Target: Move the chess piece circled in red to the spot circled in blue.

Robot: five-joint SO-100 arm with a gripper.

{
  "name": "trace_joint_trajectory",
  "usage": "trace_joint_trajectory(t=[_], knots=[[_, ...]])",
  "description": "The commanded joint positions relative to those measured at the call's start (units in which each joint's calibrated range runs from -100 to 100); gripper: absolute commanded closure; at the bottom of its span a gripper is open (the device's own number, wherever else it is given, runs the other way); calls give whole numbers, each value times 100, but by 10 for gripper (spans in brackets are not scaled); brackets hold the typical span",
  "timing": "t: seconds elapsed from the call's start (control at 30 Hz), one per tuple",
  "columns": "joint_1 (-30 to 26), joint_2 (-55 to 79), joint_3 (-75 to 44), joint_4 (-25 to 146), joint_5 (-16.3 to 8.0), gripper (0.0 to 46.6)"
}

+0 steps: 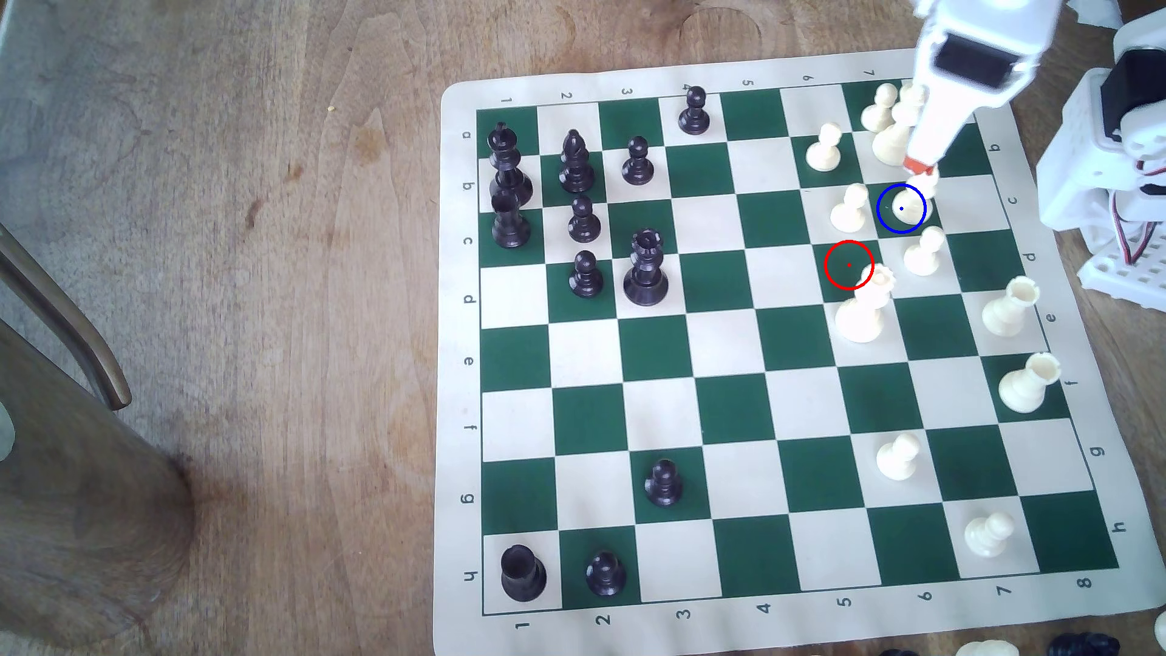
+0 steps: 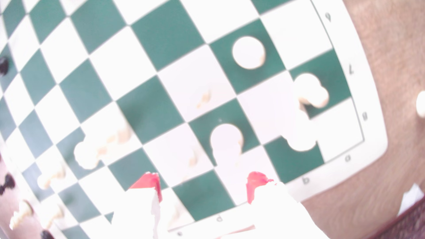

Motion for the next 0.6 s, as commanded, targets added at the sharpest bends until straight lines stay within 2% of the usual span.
trace_joint_trajectory(t=[0.0, 0.1, 0.2, 0.23, 0.27, 0.47, 0.57], knots=[[-632, -1405, -308, 199, -34, 286], [-671, -1889, 300, -415, -34, 316], [-679, -2339, 1043, -1308, -34, 393], [-718, -2509, 1569, -2061, -34, 454], [-734, -2526, 1678, -2323, -34, 464], [-749, -2543, 2503, -4625, -54, 465], [-663, -2925, 3509, -6385, 269, 465]])
